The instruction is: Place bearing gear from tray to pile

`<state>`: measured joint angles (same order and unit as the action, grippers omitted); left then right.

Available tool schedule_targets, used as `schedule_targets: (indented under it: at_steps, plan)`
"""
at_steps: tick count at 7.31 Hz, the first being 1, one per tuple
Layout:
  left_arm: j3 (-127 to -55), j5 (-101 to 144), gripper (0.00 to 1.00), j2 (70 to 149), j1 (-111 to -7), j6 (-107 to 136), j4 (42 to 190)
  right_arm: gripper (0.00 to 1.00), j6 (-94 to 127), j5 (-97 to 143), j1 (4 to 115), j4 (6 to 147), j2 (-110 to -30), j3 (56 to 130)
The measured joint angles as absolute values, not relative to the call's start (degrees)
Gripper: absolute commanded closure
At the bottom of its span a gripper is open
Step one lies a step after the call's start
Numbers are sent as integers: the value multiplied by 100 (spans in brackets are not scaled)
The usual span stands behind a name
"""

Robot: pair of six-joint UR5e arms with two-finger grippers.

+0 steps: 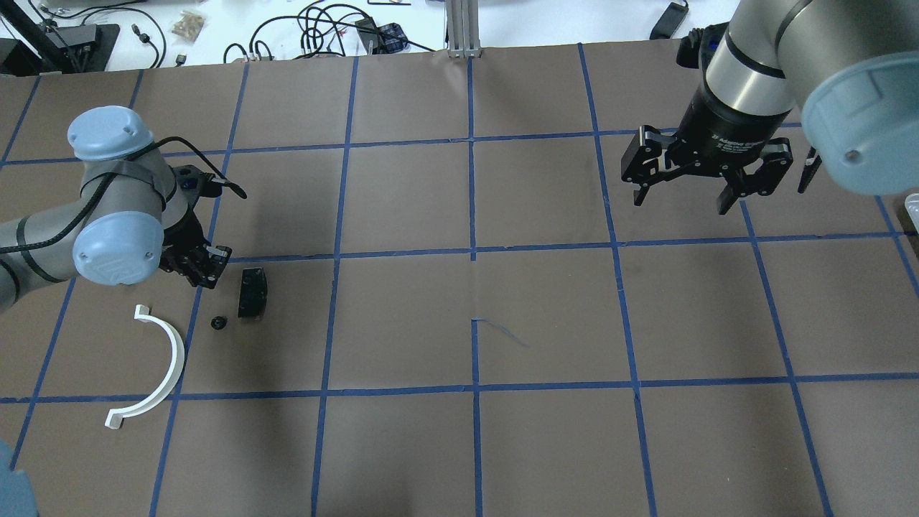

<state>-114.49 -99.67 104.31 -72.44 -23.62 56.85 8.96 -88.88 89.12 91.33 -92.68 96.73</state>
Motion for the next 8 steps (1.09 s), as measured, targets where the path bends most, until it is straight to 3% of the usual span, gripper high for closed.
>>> schedule_targets:
  at_steps: [2, 4, 6, 8]
  plan:
    - [-11526, -9627, 100, 10485, -7184, -2425, 5539, 0, 883, -8907, 8912, 9164, -9258, 9677]
    - [-11545, -9542, 8, 10529, -7146, -2467, 5526, 0, 851, -8919, 8904, 9199, -9259, 9671]
    - [-11561, -9549, 0, 10526, -7139, -2537, 5528, 0, 836, -8926, 8900, 9204, -9263, 9681]
    - [-11578, -9547, 0, 10516, -7137, -2547, 5515, 0, 836, -8922, 8900, 9208, -9268, 9695]
